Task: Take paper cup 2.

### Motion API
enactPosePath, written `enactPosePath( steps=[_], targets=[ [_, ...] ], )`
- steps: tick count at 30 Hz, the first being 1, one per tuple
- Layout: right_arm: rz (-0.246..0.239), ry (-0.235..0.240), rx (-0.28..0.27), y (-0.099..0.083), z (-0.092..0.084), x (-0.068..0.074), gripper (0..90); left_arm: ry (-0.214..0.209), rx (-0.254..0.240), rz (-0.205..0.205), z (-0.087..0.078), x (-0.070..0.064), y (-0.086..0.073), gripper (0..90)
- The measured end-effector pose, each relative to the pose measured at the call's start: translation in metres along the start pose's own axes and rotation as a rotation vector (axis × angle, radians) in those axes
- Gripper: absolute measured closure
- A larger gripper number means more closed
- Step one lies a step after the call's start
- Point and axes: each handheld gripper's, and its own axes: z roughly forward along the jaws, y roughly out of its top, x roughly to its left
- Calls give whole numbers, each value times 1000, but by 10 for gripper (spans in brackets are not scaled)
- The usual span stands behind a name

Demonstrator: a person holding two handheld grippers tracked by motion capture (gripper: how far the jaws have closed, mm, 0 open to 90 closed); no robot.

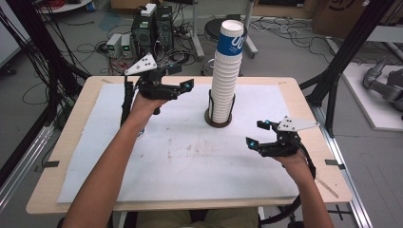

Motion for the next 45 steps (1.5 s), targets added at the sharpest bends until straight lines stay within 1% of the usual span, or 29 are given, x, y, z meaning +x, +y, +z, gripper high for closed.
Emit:
enactPosePath(
  steps=[1, 2, 3, 5, 7, 8, 10, 12, 13, 16, 17, 18, 19, 24, 27, 30, 34, 36, 39, 43, 45],
  targets=[
    [-1, 2, -1, 0, 0, 0, 199, -1, 4, 5, 4, 1, 2, 172],
    [-2, 3, -3, 0, 0, 0, 199, -1, 4, 9, 12, 3, 5, 171],
    [0, 6, -2, 1, 0, 0, 199, -2, -1, 8, 17, 4, 6, 167],
    [0, 6, -6, 1, 0, 0, 199, -9, 2, -4, 29, 7, 8, 157],
    [-1, 8, -6, 1, 0, 0, 199, -10, 13, -8, 41, 9, 8, 149],
    [-1, 10, -7, 1, 0, 0, 199, -10, 13, -11, 44, 10, 8, 150],
    [2, 12, -6, 1, 0, 0, 199, -3, 23, -7, 54, 12, 7, 149],
    [1, 13, -5, 1, 0, 0, 199, -6, 22, -14, 62, 13, 7, 149],
    [1, 14, -4, 0, 0, 0, 199, -5, 23, -9, 67, 13, 9, 149],
    [3, 14, -1, 0, 0, 0, 199, -5, 38, -8, 78, 13, 9, 149],
    [3, 14, -1, 0, 0, 0, 199, 7, 51, 4, 83, 13, 8, 147],
    [-1, 17, -2, 0, 0, -1, 199, 11, 57, 5, 87, 13, 7, 140],
    [0, 17, -2, 0, 0, 0, 199, 8, 57, -1, 90, 13, 6, 137],
    [3, 17, -7, 0, -1, 0, 199, 1, 72, -3, 106, 11, 5, 137],
    [5, 15, -9, 0, -2, 0, 199, 4, 88, 3, 114, 9, 4, 134],
    [5, 16, -14, 0, -4, -1, 199, 6, 92, -3, 117, 10, 3, 130],
    [3, 12, -15, 0, -5, -2, 199, 11, 104, 13, 118, 11, 2, 127],
    [6, 12, -15, 0, -4, -1, 199, 18, 103, 9, 118, 10, 1, 127],
    [8, 17, -15, 1, -4, 0, 199, 26, 106, 19, 119, 10, 2, 138],
    [6, 9, -22, 3, -3, -1, 199, 21, 113, 28, 118, 11, 2, 150],
    [7, 7, -28, 4, -3, -1, 199, 23, 111, 25, 118, 10, 2, 153]
  ],
)
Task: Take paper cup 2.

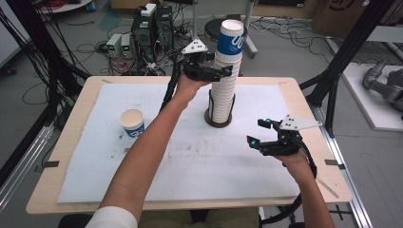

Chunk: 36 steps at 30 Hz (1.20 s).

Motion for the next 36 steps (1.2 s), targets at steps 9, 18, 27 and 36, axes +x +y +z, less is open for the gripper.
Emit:
enactPosePath(
  steps=[9, 18, 27, 36],
  targets=[
    [18, -12, -56, 32, -5, -8, 199, 6, 1, 4, 0, -2, 0, 157],
    [-33, 49, -117, 94, -11, -21, 182, 11, 1, 0, -1, -2, 0, 156],
    [-42, 29, -105, 141, 1, -39, 182, 14, 4, 3, -1, -3, 0, 157],
    [-37, 40, -88, 174, 18, -50, 182, 19, 4, 1, -1, -4, 0, 157]
  ],
)
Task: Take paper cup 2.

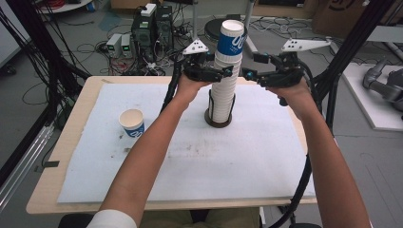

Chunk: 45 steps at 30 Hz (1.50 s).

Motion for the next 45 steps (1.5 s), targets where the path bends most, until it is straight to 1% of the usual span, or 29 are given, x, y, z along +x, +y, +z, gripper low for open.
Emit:
enactPosePath(
  steps=[2, 5, 8, 11, 17, 23, 32, 35, 38, 42, 45],
  targets=[
    [-7, -3, 1, 6, 2, -2, 182, -1, 0, -2, 0, 0, 0, 157],
    [-19, -24, 4, 16, 6, -8, 182, 0, 0, -1, 0, 0, 0, 157],
    [-7, -38, 2, 24, 7, -13, 182, -1, -3, -6, 0, 0, 0, 156],
    [-11, -45, 4, 32, 10, -17, 182, -1, -1, -2, 0, 0, 0, 157],
    [9, -49, 10, 43, 19, -23, 182, 1, -2, -4, 0, -1, -1, 157],
    [15, -53, 18, 53, 32, -28, 182, 1, -2, -3, 0, -1, 0, 156],
    [25, -56, 42, 62, 51, -29, 182, 2, 0, -1, 0, -1, 0, 157],
    [23, -60, 57, 63, 58, -28, 183, 1, 0, 4, 0, -2, 0, 157],
    [11, -69, 78, 65, 65, -28, 188, 0, 1, 4, 0, -2, 0, 157],
    [10, -72, 69, 66, 69, -27, 249, -1, 1, 3, 0, -3, 0, 157],
    [3, -71, 78, 67, 72, -27, 256, 0, 3, 6, 0, -2, 0, 157]
  ],
)
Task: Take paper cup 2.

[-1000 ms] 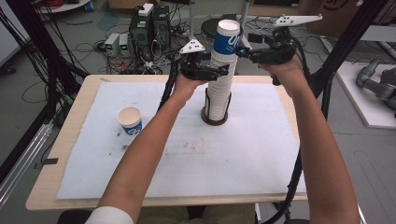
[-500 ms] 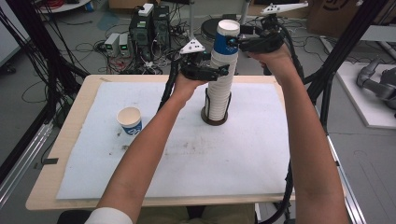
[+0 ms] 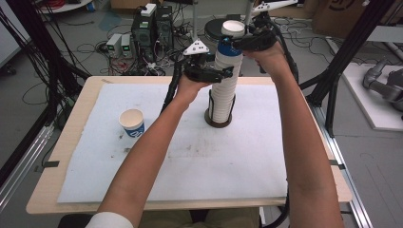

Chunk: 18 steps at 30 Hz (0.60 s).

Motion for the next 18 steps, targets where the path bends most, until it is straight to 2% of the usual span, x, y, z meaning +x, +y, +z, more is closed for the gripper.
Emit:
enactPosePath(
  steps=[10, 18],
  targets=[
    [-13, -5, 16, 6, 0, 0, 282, 1, -2, -7, 0, 0, 0, 158],
    [-39, -27, -69, 26, -20, 3, 292, 4, -2, -6, 0, 0, 0, 157]
  ],
)
